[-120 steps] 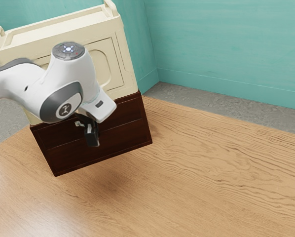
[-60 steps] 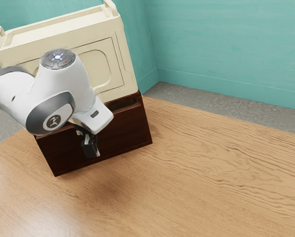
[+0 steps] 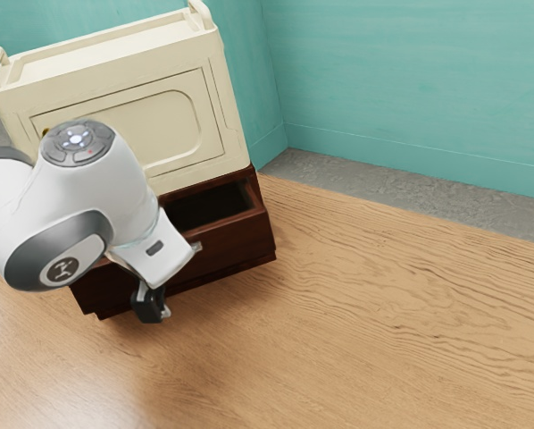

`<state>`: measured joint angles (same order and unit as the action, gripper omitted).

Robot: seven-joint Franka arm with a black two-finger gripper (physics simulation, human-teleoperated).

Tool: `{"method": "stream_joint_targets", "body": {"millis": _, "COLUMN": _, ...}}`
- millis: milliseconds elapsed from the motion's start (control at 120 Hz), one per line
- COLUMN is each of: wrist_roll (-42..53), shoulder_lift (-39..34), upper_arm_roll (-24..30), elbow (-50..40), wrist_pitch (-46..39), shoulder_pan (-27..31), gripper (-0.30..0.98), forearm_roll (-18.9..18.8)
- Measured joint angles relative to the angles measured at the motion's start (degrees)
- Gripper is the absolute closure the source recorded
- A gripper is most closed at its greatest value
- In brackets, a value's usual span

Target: Pull the drawer handle with one arm to open the drawer

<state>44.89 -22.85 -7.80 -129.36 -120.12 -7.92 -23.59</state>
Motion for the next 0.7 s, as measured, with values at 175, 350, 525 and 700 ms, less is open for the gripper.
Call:
{"method": "stream_joint_targets", "body": {"millis": 175, "wrist_roll": -0.5, "shoulder_lift": -1.7, "upper_arm_roll": 2.3, "elbow": -1.6, "wrist_pitch": 0.0, "shoulder_pan": 0.0, "gripper": 0.01, "forearm_roll": 0.2}}
{"method": "stream_joint_targets", "body": {"millis": 350, "wrist_roll": -1.0, "shoulder_lift": -2.1, "upper_arm_roll": 4.5, "elbow": -2.7, "wrist_pitch": 0.0, "shoulder_pan": 0.0, "gripper": -0.02, "forearm_roll": 1.1}}
{"method": "stream_joint_targets", "body": {"millis": 525, "wrist_roll": -1.8, "shoulder_lift": -2.8, "upper_arm_roll": 7.8, "elbow": -3.5, "wrist_pitch": -0.1, "shoulder_pan": 0.5, "gripper": 0.07, "forearm_roll": 3.2}}
{"method": "stream_joint_targets", "body": {"millis": 700, "wrist_roll": -2.7, "shoulder_lift": -5.6, "upper_arm_roll": 13.0, "elbow": -2.9, "wrist_pitch": 0.0, "shoulder_pan": 4.3, "gripper": 0.17, "forearm_roll": 7.8}}
